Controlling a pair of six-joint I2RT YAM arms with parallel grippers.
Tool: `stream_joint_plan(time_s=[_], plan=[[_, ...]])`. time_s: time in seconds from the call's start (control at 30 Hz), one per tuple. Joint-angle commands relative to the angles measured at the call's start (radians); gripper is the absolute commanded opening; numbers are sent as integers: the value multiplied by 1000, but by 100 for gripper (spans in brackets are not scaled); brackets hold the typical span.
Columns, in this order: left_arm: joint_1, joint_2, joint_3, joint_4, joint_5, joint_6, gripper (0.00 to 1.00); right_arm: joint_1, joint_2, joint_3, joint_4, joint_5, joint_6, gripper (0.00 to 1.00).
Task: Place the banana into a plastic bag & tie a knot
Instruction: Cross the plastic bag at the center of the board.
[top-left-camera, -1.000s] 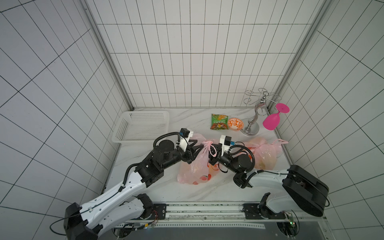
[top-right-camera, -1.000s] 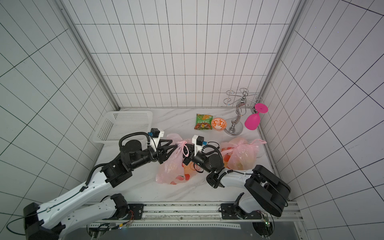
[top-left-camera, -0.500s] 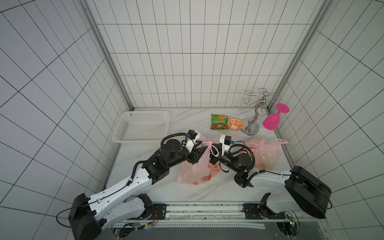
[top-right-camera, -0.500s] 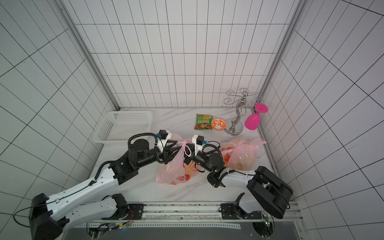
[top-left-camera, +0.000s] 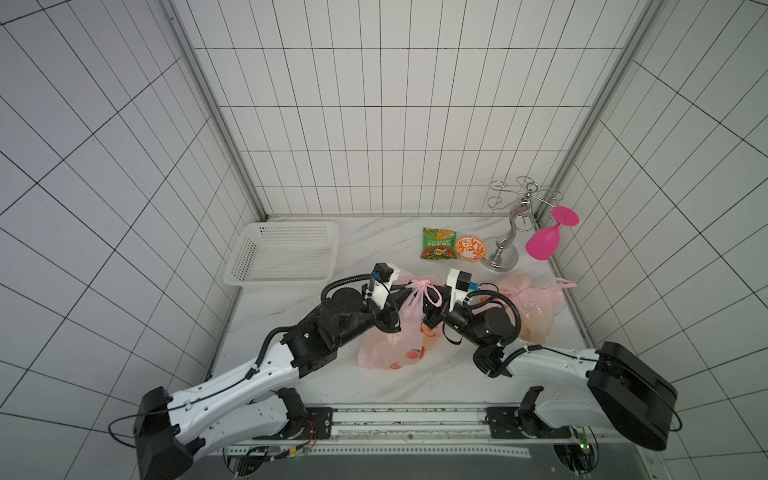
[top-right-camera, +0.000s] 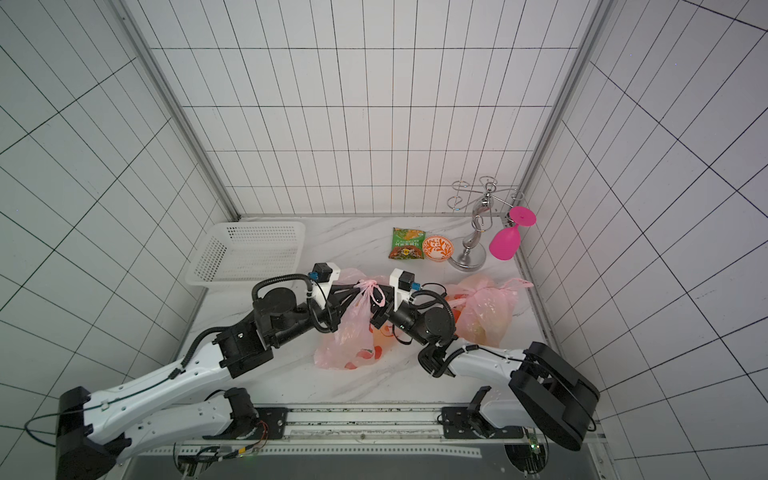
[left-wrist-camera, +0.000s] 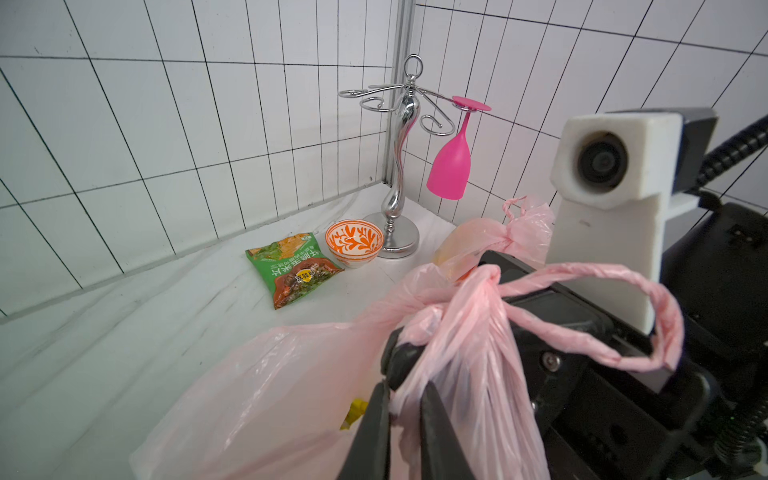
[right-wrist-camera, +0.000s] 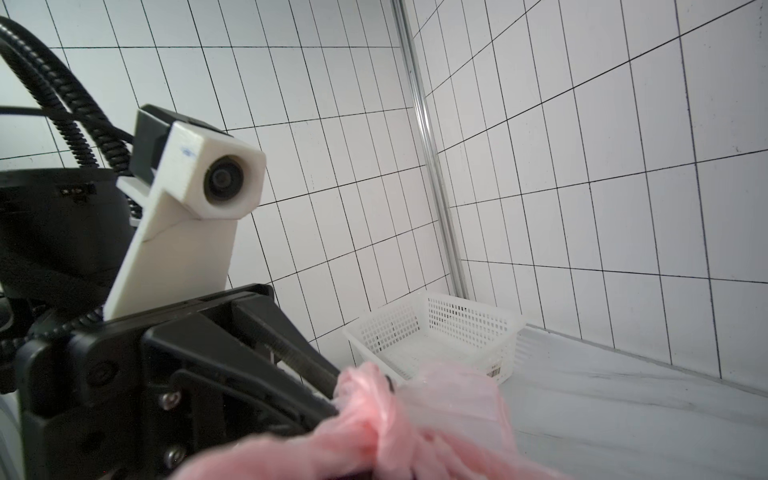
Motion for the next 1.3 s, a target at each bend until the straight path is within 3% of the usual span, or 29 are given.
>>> stream_joint_plan(time_s=[0.0, 0.23, 0.4, 0.57, 0.67, 0.9, 1.07, 1.27], plan=[[-28, 16, -20, -23, 67, -32, 11, 8, 0, -8, 30, 23, -22, 0], [-56, -22, -42, 10, 100, -46, 10, 6, -3, -8, -3, 68, -45, 0], [-58, 2, -27, -9, 174, -50, 17, 6, 6, 1, 3, 20, -39, 0], [-55, -88, -5, -109, -47, -14, 47, 5, 12, -4, 12, -24, -38, 0], [-51, -120, 14, -136, -112, 22, 57, 5, 16, 1, 19, -41, -33, 0], [-11, -108, 87, -153, -177, 63, 59, 5, 23, 11, 20, -58, -28, 0], [67, -23, 129, -187, -106, 116, 53, 5, 13, 13, 16, -62, -25, 0], [68, 24, 127, -169, 47, 168, 53, 5, 17, 17, 12, -65, -25, 0]])
